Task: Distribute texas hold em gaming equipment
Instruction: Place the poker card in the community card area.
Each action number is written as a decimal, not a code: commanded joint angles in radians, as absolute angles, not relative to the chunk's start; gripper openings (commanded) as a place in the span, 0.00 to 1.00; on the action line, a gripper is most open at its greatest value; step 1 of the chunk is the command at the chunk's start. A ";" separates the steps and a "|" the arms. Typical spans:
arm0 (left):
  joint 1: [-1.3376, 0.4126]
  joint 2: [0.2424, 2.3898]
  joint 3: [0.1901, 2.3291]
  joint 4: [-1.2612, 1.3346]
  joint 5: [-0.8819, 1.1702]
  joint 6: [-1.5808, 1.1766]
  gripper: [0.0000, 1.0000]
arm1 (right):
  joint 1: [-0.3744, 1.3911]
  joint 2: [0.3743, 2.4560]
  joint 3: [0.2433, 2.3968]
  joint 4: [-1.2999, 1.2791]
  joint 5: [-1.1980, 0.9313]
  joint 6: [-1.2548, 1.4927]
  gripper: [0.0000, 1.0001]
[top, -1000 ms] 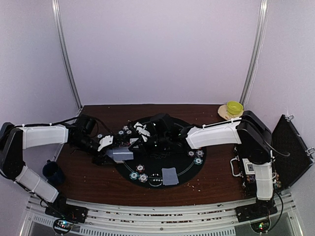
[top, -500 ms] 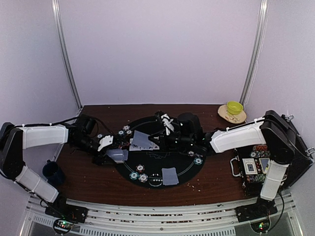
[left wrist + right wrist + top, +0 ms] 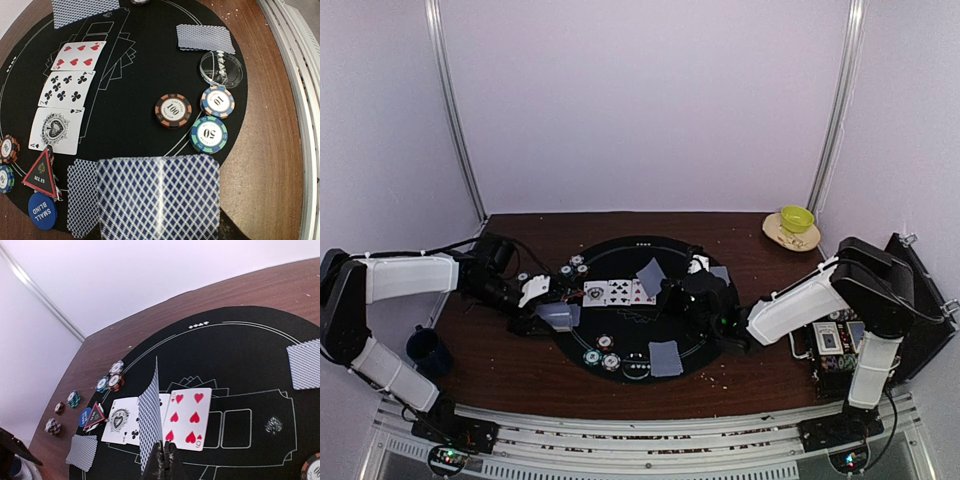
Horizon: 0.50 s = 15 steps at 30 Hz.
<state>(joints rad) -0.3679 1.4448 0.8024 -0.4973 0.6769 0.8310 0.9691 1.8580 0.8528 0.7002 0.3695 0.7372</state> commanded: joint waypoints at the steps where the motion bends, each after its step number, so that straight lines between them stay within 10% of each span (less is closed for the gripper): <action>1: -0.373 1.434 0.813 -0.474 0.698 0.825 0.53 | 0.986 1.909 0.841 0.736 0.614 0.899 0.00; 15: -0.373 1.433 0.811 -0.475 0.696 0.826 0.53 | 0.999 2.024 0.949 0.574 0.748 0.993 0.00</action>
